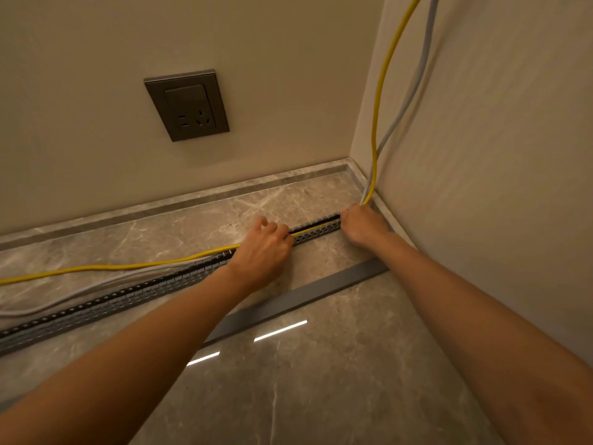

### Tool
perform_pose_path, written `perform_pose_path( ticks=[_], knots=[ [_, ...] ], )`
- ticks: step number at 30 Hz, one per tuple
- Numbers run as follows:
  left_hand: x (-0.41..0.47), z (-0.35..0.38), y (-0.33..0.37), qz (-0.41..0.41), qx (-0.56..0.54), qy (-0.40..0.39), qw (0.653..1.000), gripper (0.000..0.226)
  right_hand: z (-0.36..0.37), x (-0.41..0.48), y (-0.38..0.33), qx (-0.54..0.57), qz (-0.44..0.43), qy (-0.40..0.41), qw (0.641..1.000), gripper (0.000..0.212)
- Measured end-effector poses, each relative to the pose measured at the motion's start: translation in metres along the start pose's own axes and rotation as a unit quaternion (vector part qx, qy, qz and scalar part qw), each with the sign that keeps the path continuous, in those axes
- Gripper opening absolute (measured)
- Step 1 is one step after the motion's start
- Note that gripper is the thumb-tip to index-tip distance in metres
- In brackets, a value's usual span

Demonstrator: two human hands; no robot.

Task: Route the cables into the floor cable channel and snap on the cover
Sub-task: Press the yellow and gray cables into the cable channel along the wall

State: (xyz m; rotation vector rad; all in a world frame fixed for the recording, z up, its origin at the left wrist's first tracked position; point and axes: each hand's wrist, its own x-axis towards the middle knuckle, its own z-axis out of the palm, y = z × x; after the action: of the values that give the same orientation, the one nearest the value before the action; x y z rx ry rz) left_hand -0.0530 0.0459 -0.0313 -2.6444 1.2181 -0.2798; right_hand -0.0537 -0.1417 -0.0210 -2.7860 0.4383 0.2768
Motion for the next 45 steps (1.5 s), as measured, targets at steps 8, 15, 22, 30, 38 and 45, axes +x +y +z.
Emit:
perform_pose_path(
  ticks=[8,15,22,30,38,45],
  knots=[
    [-0.004,-0.002,-0.012,-0.137,-0.316,-0.048,0.938,0.056,0.008,-0.013,-0.014,-0.023,0.023,0.068,0.997,0.033],
    [-0.029,0.002,-0.052,-0.26,-0.36,0.014,0.896,0.04,0.013,-0.021,-0.058,-0.014,-0.176,0.038,0.984,0.038],
    [-0.062,0.012,-0.069,-0.256,-0.282,-0.102,0.919,0.049,0.042,-0.037,-0.103,-0.057,-0.268,-0.033,0.961,0.033],
    [-0.068,0.009,-0.063,-0.258,-0.251,-0.036,0.932,0.035,0.042,-0.034,-0.106,-0.001,-0.223,-0.029,0.974,0.016],
    [-0.081,0.009,-0.055,-0.142,-0.139,0.017,0.98,0.031,0.045,-0.032,-0.102,0.012,-0.231,-0.036,0.972,0.022],
    [-0.085,0.016,-0.052,-0.163,-0.215,0.05,0.962,0.016,0.044,-0.031,-0.094,0.204,-0.177,-0.041,0.962,0.03]
  ],
)
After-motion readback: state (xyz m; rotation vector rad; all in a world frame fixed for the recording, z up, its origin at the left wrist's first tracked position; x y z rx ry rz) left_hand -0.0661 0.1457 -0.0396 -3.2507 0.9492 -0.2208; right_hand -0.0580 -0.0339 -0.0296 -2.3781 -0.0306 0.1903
